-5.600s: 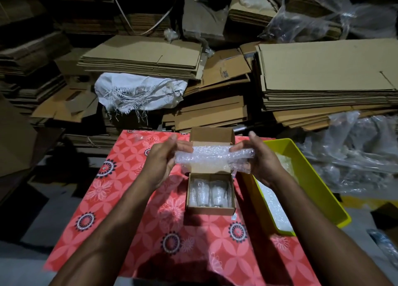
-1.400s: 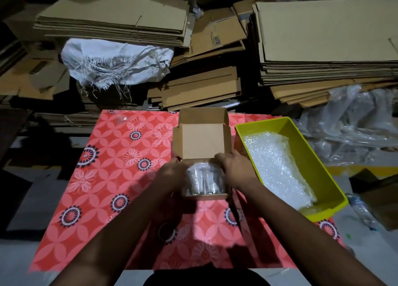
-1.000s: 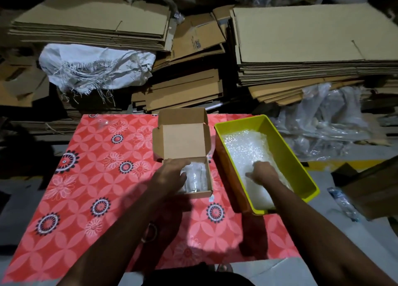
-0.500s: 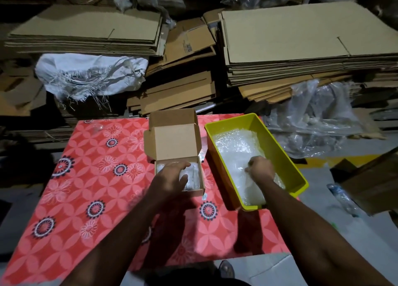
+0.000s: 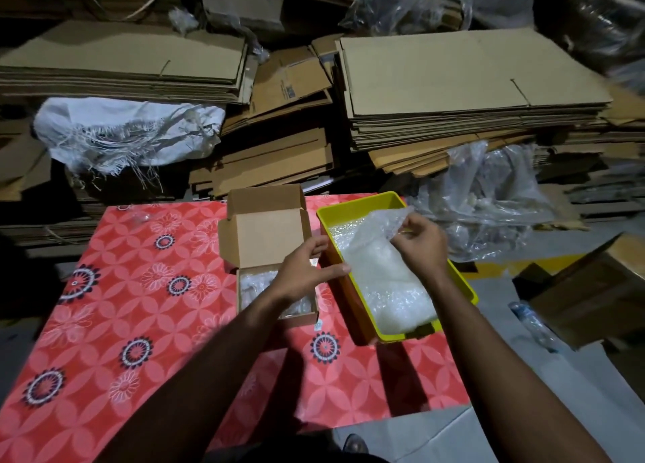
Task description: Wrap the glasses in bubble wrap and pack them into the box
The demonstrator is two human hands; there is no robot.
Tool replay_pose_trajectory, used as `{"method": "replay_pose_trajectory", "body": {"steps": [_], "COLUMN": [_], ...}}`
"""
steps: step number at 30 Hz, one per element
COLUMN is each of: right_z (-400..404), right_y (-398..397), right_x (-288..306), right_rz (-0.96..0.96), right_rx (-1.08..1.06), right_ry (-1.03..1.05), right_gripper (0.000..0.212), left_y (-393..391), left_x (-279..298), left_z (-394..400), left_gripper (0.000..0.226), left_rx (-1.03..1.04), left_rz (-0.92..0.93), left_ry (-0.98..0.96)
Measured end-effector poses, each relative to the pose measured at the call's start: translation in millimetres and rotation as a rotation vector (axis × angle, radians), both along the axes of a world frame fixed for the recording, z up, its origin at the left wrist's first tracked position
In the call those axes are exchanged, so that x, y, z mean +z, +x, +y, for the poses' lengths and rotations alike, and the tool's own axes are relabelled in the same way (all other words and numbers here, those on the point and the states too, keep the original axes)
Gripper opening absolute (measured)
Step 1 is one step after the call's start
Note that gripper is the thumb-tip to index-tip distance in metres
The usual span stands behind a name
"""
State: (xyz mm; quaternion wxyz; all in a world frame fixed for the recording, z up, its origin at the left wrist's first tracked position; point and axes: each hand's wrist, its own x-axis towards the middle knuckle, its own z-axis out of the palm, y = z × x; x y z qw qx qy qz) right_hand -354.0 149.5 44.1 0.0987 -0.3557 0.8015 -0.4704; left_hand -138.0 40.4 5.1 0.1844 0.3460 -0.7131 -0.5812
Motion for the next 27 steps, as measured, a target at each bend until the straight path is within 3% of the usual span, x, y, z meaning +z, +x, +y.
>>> {"method": "replay_pose_trajectory", "body": {"steps": [2, 6, 10, 14, 19, 22, 25, 27], "right_z": [-6, -16, -24, -31, -32, -28, -29, -30], "right_y": [14, 36, 49, 64, 79, 86, 87, 94], "right_x": [14, 29, 37, 46, 27, 20, 14, 12], "right_rz": [-0.080, -0.283, -0.550, -0.993, -0.989, -0.946, -1.019, -1.053], "right_rx": [0.079, 0.073, 0.087, 0.132, 0.192, 0.249, 0.287, 0.310], "right_ry": [-0.051, -0.108, -0.224, -0.266, -0.182, -0.175, -0.119, -0.019], "right_gripper": [0.008, 0.021, 0.037, 0.059, 0.045, 0.018, 0.016, 0.044], "left_y": [-11, -13, 11, 36, 54, 62, 66, 69], "left_x": [12, 34, 53, 61, 63, 59, 52, 49], "left_z": [4, 9, 2, -13, -21, -21, -23, -23], "left_gripper": [0.098, 0.033, 0.011, 0.017, 0.017, 0.017, 0.019, 0.025], "left_rx": [0.000, 0.157, 0.284, 0.370, 0.486, 0.537, 0.529, 0.503], "left_rz": [0.076, 0.274, 0.358, 0.367, 0.423, 0.412, 0.436, 0.429], "left_ry": [0.040, 0.069, 0.076, 0.120, 0.197, 0.273, 0.348, 0.381]}}
